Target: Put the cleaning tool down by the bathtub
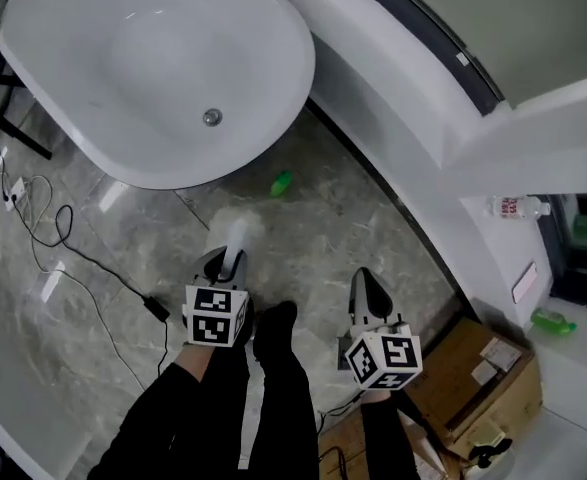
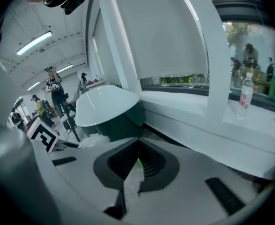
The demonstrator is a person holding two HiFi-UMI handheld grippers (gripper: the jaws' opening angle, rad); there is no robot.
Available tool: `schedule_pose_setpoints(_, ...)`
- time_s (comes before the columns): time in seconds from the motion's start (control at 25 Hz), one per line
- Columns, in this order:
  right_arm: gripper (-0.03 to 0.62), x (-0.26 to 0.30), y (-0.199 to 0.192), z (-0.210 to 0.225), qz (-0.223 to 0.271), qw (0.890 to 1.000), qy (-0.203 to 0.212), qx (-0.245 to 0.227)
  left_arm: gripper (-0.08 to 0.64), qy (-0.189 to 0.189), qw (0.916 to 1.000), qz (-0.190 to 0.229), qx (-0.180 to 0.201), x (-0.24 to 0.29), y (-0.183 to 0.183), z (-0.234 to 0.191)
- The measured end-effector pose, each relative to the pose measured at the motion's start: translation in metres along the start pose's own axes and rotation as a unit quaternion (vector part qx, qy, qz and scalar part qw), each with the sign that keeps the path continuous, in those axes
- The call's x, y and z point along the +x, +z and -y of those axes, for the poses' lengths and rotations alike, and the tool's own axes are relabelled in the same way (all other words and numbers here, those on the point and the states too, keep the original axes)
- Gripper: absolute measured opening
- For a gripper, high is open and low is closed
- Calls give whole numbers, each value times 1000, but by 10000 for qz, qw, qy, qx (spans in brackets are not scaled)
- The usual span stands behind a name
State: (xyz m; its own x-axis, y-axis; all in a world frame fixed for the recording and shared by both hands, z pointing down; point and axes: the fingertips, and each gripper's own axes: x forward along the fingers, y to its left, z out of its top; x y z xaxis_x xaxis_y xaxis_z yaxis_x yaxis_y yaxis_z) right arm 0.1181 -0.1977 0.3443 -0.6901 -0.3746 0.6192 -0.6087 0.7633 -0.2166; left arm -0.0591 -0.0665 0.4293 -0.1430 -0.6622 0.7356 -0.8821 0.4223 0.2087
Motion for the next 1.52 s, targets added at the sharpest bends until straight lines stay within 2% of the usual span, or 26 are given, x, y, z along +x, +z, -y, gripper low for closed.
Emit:
schedule_pose_setpoints(0.28, 0, 70, -45, 7, -3, 9988, 277, -413, 94, 219, 9997, -38, -132, 59, -58, -42)
schedule_pose_setpoints(0.52, 0, 119, -71, 23, 84, 9971, 419, -622, 94, 320, 9990, -23, -299, 104, -92, -62)
schedule_pose_setpoints(0.76, 0, 167, -91, 34, 167, 9952, 504, -824, 94, 369, 9987, 58, -345, 150, -110, -80)
schedule_pose_setpoints(1.2, 0, 247, -120, 44, 351, 9901, 738, -1144, 94, 324, 9991, 221, -153, 238, -135, -111)
schedule_pose_setpoints(1.52, 0, 288, -144, 45, 356, 9878, 869, -1240, 94, 261, 9994, 165, -145, 282, -153, -130)
